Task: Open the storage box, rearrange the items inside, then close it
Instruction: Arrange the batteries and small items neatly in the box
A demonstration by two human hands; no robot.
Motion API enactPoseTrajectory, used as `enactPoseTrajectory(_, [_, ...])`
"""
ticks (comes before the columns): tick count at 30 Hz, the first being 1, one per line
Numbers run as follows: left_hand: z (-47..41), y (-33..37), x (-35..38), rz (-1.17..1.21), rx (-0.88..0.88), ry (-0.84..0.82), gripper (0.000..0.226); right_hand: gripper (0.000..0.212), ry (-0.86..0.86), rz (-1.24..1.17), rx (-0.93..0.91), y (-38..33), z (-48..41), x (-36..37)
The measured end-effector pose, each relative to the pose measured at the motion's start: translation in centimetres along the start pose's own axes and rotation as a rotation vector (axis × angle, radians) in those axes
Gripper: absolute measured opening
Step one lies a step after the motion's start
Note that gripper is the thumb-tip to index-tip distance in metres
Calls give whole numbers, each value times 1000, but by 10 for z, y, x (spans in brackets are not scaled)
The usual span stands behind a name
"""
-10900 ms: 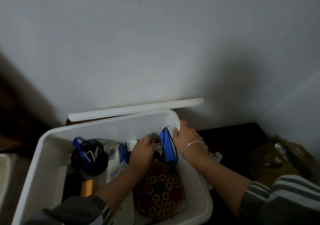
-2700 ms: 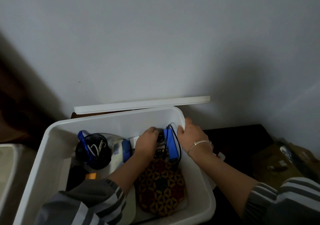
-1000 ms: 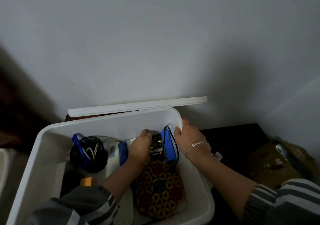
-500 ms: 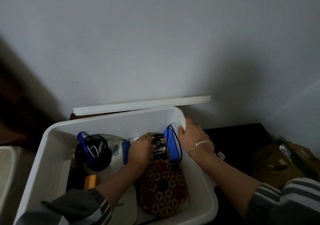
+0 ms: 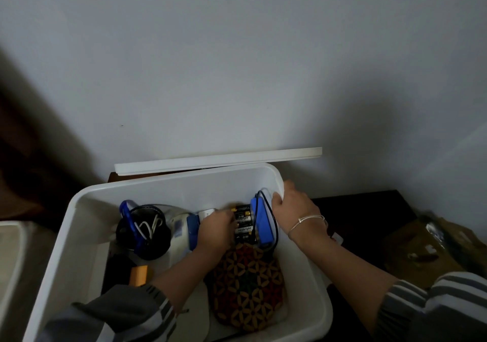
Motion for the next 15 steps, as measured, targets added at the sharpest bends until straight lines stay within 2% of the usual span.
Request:
enactPoseTrajectory(2, [2,-1,-16,85,33,102,26,29,-1,-2,0,0,0,0])
enactPoseTrajectory(4, [3,-6,-23,72,20,132,21,29,1,-5,0,0,0,0])
enactPoseTrajectory(7, [5,-11,-15,-37,-24,57,20,28,3,-2,1,-1,0,-1])
enactPoseTrajectory(9, [6,-12,-19,-51,-18,71,21,29,-1,0,5,0,1,0])
enactPoseTrajectory(12, [7,-9,-32,-76,72,103,20,30,1,-3,5,1,0,0])
enactPoseTrajectory(15, [11,-14,-28,-113,194,-16,20,30,7,-1,3,1,0,0])
Point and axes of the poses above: each hand's wrist, its own z-axis away from the middle knuckle, its own x-axis out of the palm, y = z × x, the point moved 10 cm from there along -z, towards the middle knuckle, and after that the axes turned 6 degrees about -x, right-handed, at the moved point
